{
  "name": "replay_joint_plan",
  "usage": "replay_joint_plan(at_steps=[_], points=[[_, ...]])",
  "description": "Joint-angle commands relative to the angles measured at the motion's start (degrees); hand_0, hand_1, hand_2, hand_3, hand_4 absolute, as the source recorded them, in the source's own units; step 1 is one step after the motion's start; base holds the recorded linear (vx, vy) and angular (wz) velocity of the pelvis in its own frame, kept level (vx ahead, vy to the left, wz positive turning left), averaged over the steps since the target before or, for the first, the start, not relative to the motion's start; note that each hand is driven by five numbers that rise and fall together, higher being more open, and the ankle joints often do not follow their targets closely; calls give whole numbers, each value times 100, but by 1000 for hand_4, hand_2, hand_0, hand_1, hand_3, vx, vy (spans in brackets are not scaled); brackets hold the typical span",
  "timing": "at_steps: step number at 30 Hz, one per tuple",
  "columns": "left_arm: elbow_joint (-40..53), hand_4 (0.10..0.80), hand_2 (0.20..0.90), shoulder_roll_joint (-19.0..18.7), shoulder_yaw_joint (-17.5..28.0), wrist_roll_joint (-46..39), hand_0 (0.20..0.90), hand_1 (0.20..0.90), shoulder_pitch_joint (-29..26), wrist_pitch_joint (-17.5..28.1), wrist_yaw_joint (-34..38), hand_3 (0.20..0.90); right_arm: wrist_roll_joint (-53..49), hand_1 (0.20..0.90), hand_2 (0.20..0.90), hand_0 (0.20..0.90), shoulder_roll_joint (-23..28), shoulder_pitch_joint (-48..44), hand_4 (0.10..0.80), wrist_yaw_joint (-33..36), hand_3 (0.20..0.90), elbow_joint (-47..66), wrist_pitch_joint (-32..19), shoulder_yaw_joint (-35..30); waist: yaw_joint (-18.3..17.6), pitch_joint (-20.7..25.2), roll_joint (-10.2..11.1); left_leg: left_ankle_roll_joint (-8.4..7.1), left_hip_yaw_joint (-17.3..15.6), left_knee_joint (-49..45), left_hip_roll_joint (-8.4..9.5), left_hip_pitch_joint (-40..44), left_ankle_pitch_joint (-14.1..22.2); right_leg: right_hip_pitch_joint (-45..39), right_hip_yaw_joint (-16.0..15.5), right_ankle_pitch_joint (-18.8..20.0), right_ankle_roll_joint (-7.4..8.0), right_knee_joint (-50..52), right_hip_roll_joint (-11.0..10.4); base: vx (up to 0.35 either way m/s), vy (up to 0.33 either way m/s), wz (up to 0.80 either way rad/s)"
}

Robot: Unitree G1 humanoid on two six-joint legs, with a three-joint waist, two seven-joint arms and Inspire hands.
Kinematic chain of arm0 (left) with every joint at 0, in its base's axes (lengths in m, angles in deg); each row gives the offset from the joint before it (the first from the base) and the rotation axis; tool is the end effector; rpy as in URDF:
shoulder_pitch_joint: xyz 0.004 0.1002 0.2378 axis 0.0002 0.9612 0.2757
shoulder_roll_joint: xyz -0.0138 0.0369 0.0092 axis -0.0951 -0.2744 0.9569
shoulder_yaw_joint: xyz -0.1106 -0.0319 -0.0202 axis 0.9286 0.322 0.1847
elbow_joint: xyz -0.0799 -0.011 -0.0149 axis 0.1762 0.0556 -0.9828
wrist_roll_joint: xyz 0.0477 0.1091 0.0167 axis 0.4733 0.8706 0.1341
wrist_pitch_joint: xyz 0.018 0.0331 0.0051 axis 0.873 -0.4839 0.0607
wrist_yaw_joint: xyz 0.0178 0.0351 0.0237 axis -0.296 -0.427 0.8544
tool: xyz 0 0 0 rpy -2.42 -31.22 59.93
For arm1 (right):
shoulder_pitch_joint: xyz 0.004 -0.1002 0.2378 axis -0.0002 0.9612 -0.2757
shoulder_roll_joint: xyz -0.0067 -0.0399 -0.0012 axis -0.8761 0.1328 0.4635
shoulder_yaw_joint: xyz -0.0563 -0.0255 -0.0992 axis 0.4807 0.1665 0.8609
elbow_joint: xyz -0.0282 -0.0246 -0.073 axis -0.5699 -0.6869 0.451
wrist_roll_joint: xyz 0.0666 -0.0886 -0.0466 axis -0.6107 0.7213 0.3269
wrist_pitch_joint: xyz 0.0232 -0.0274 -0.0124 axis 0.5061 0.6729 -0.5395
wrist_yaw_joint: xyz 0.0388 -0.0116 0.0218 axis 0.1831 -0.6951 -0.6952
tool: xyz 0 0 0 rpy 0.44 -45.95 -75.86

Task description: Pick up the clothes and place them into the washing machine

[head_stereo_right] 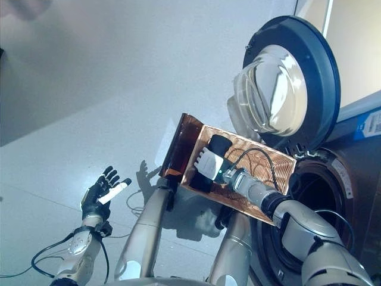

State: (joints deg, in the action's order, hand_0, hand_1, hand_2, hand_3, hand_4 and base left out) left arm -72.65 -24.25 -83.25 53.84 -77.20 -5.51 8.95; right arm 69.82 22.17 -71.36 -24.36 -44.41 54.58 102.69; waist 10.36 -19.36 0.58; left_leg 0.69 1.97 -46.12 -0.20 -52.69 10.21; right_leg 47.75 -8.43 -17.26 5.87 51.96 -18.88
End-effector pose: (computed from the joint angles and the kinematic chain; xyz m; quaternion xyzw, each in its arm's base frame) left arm 0.1647 0.2310 -0.0535 -0.0828 0.1264 0.1317 0.9797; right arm 0.3135 -0.2030 0.0072 -0.8918 -0.2135 0.2663 0.2970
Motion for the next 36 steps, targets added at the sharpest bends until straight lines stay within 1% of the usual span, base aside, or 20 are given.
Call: replay_joint_plan(at_steps=[1, 7, 9, 10, 11, 12, 13, 19, 25, 36], points=[[600, 800, 900, -310, 333, -13, 900, 900, 199, 395, -13, 900, -48, 900, 900, 900, 300, -129, 800, 87, 900, -10, 95, -155, 89, 285, -176, -309, 203, -300, -218, -72, 269, 296, 297, 411, 8, 21, -4, 0, 0, 0], [693, 800, 900, -316, 357, 11, 900, 900, 235, 398, 4, 900, -43, 900, 900, 900, 331, -94, 800, 93, 900, -254, 189, -207, 94, 288, -187, -304, 216, -422, -207, -207, 308, 414, 324, 370, -9, 123, -27, 0, 0, 0], [723, 800, 900, -339, 359, 13, 900, 900, 236, 405, 18, 900, -24, 724, 724, 724, 327, -62, 675, 94, 724, -407, 265, -231, 94, 284, -199, -298, 208, -480, -203, -254, 331, 457, 340, 345, -12, 180, -33, 7, 1, 3], [733, 800, 900, -332, 367, 3, 900, 900, 236, 404, 20, 900, -14, 560, 560, 560, 338, -39, 557, 82, 560, -442, 282, -247, 93, 279, -201, -295, 202, -506, -201, -265, 343, 470, 340, 332, -15, 204, -38, 0, 0, 0], [731, 800, 900, -337, 368, 5, 900, 900, 226, 406, 27, 900, 7, 518, 518, 518, 342, -26, 527, 79, 518, -471, 299, -264, 90, 271, -204, -291, 199, -527, -198, -277, 353, 477, 339, 328, -18, 218, -42, 0, 0, 0], [732, 800, 900, -333, 368, 11, 900, 900, 226, 408, 29, 900, 28, 351, 351, 351, 350, -14, 408, 63, 351, -475, 299, -268, 86, 272, -205, -287, 202, -544, -195, -289, 360, 501, 349, 320, -19, 241, -43, 0, 0, 0], [736, 800, 900, -334, 382, 5, 900, 900, 222, 407, 37, 900, 33, 205, 205, 205, 375, -10, 304, 45, 205, -449, 299, -283, 79, 274, -200, -284, 204, -563, -186, -299, 369, 516, 362, 318, -20, 262, -43, 0, 0, 0], [750, 800, 900, -326, 409, 22, 900, 900, 199, 423, 72, 900, 94, 200, 200, 200, 337, 57, 300, 49, 200, -511, 392, -386, 50, 291, -165, -264, 172, -591, -197, -338, 412, 578, 385, 311, -22, 296, -42, 0, 0, 0], [799, 800, 900, -318, 450, 30, 900, 900, 185, 422, 79, 900, 113, 200, 200, 200, 317, 65, 300, 19, 200, -412, 380, -435, 16, 304, -153, -254, 161, -651, -202, -333, 465, 588, 405, 267, -33, 345, -46, 4, -2, -2], [794, 800, 900, -327, 485, 106, 900, 900, 161, 438, 113, 900, 82, 200, 200, 200, 293, 128, 300, 84, 200, -406, 489, -580, -8, 303, -160, -249, 139, -656, -225, -320, 450, 620, 421, 277, -40, 371, -49, 0, 0, 0]])
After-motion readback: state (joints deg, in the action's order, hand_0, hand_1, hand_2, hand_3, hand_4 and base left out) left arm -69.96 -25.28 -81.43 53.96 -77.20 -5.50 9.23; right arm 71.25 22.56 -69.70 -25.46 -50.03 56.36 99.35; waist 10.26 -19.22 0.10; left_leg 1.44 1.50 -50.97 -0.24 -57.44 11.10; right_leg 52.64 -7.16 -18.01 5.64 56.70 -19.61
